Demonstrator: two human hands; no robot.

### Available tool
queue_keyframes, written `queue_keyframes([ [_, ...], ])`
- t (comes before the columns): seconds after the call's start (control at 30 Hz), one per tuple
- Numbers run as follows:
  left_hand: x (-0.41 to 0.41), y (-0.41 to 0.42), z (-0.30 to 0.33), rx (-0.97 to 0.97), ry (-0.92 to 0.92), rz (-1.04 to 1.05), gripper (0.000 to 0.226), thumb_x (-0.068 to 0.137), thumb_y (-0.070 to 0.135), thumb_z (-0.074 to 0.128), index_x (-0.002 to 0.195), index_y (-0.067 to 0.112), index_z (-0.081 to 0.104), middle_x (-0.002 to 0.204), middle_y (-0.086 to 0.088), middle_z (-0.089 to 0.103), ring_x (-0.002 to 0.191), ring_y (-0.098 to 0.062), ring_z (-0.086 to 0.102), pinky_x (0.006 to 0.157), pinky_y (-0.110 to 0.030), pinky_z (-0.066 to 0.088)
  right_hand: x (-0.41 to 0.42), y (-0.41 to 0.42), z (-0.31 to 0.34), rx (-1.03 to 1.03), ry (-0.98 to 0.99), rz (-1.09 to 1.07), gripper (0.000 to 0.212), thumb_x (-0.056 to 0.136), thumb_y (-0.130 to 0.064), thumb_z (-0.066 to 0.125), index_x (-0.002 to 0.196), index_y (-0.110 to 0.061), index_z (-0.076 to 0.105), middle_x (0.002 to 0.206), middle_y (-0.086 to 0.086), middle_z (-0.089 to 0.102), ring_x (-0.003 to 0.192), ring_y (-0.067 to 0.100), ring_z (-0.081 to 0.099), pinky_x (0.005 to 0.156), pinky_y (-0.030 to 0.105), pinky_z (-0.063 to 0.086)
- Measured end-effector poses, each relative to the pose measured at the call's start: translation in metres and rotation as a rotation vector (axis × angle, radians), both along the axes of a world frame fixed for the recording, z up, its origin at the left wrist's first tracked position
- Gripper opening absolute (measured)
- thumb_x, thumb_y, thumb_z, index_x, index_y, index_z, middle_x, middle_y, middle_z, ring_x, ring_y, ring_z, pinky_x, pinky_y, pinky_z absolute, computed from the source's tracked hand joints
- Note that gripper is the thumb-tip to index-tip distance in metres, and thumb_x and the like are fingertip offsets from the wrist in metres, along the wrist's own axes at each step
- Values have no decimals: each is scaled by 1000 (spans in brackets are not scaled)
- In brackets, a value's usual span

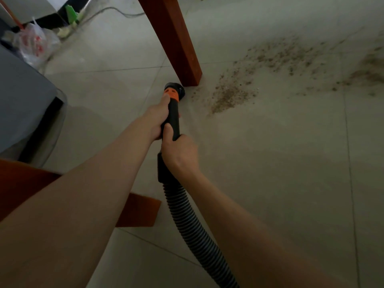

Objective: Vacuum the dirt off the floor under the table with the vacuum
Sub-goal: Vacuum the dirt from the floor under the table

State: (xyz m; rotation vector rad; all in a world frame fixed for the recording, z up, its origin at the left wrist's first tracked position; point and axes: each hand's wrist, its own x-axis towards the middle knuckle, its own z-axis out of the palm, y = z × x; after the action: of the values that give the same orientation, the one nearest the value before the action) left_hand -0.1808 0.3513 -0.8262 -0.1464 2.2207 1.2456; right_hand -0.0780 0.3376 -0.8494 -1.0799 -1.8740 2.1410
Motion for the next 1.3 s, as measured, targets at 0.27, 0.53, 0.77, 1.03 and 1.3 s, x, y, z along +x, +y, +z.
queue_keyframes([
  [0.27,-15,5,-5,13,24,60,47,98,46,36,109,4,53,94,-11,64,71,-20,58,59,-28,48,-10,24,-3,129,-18,124,55,97,-54,33,91,-5,57,68,2,54,56,14,52,45,26,34],
  [0.53,-17,14,-13,-14,64,40,56,97,48,35,130,4,46,119,-15,61,87,-24,57,58,-28,46,-8,30,-9,198,-36,81,53,98,-54,32,91,-7,54,69,1,52,56,12,48,44,26,30],
  [0.77,-8,15,-18,-16,56,0,51,97,47,37,119,3,53,111,-15,64,81,-23,59,64,-31,48,7,22,-8,126,-33,31,53,96,-56,33,96,-7,56,78,5,58,64,17,57,49,28,41],
  [1.03,6,22,-14,0,39,-16,53,98,46,37,120,1,53,109,-14,65,79,-23,59,65,-30,48,21,25,-3,151,-52,-17,52,96,-56,34,97,-9,56,79,5,60,64,17,58,48,27,40],
  [1.3,13,22,-12,-20,59,-49,52,99,44,36,121,1,52,111,-16,64,88,-26,60,72,-33,50,26,27,-1,95,-26,15,47,96,-54,36,87,-11,53,71,1,55,57,12,53,45,24,36],
])
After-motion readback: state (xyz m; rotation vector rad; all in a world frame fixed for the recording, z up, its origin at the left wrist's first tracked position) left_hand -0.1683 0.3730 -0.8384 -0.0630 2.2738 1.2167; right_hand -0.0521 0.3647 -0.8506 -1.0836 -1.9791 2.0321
